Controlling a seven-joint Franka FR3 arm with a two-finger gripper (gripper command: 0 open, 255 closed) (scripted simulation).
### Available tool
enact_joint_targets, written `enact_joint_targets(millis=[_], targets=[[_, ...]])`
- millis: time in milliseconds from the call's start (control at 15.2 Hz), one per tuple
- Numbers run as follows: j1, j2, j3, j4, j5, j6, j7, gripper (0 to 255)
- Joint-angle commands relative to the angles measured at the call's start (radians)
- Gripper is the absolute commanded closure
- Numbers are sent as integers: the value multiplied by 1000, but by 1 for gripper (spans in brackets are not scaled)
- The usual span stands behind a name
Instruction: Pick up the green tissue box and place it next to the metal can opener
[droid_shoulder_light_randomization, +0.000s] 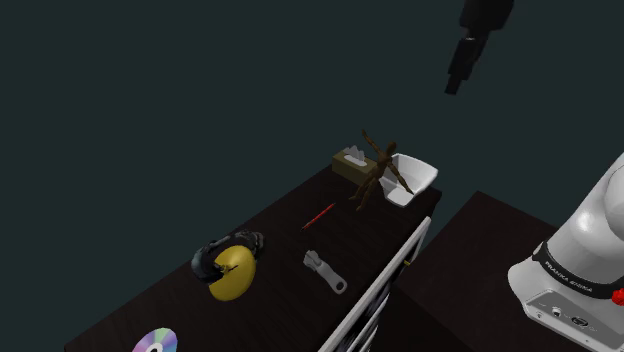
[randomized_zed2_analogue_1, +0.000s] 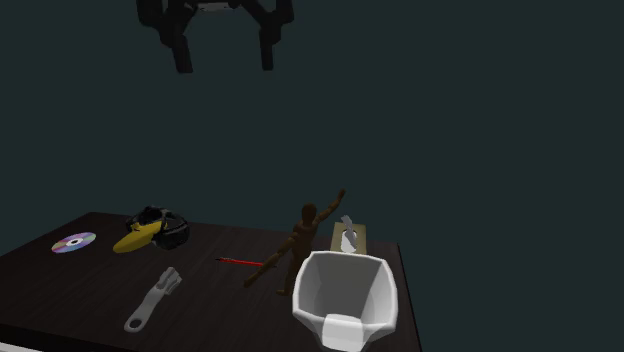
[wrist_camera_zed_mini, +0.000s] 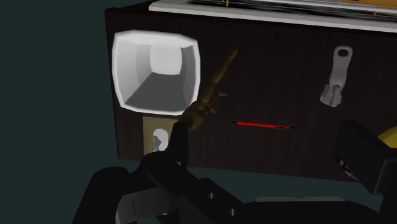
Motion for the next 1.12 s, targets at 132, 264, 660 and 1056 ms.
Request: enact_joint_targets(millis=[132,264,660,1056], targets=[[-8,78,23,13,-13,46,32,0],[-17,159,44,31,-30,88,65,0],[-48,413,100,120,-101,186,176,0],[-69,675,130,257,-201,232,299,0]])
